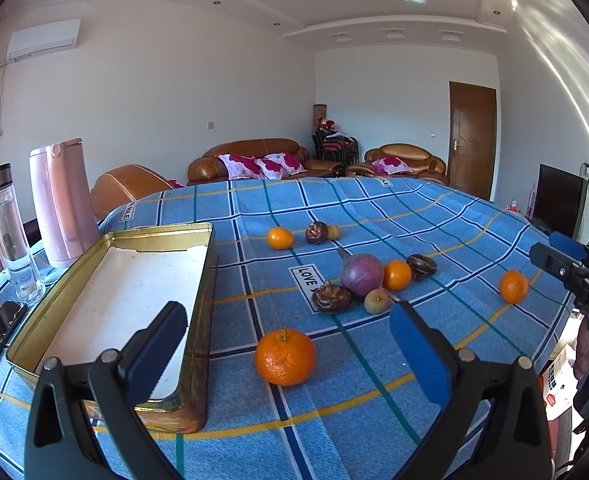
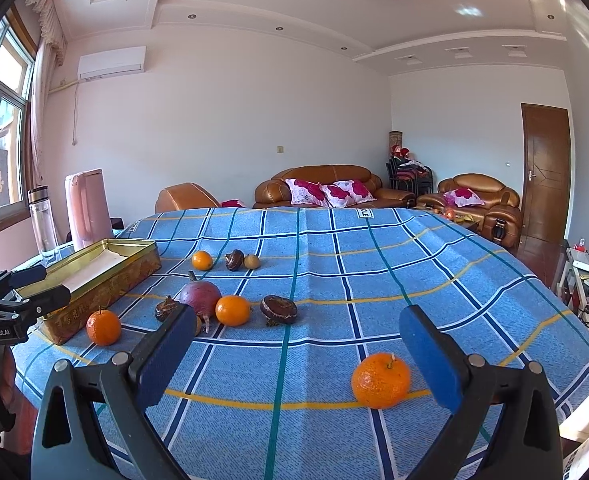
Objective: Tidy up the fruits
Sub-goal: 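Move both grippers toward the two tangerines on the tablecloth, then close the right gripper on a tangerine while the left gripper grasps another tangerine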
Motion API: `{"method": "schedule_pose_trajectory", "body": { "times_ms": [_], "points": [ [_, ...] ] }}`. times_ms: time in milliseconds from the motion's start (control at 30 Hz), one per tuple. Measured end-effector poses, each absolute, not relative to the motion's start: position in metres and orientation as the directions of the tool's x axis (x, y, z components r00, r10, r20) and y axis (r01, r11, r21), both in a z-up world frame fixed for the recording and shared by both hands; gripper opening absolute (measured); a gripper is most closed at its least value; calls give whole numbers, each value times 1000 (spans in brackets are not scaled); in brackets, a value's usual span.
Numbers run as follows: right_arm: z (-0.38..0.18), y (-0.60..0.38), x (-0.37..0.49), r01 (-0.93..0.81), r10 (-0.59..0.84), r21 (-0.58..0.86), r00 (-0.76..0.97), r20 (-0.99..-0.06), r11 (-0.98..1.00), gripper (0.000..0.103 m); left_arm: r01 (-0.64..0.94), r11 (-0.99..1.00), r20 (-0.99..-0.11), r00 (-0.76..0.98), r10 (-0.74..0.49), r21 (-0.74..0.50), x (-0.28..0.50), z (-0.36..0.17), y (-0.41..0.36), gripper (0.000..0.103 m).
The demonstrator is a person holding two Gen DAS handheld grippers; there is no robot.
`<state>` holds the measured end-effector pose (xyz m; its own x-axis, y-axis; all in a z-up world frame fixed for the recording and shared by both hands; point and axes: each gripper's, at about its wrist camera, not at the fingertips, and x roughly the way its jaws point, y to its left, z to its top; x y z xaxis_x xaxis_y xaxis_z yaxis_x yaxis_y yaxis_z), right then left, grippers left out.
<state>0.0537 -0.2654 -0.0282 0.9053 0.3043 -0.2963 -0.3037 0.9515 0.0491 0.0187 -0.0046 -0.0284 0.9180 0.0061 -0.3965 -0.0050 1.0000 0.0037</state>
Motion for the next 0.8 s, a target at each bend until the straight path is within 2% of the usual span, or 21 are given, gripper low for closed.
{"method": "schedule_pose_trajectory", "body": {
  "times_ms": [600,800],
  "points": [
    [-53,-301,74,-212,232,93,907,-352,973,102,59,998,-452,890,-55,-4,38,-47,-19,103],
    [-65,-305,84,-208,233,107,891,-390,972,102,84,996,-484,871,-83,-21,45,-56,-19,93]
  ]
}}
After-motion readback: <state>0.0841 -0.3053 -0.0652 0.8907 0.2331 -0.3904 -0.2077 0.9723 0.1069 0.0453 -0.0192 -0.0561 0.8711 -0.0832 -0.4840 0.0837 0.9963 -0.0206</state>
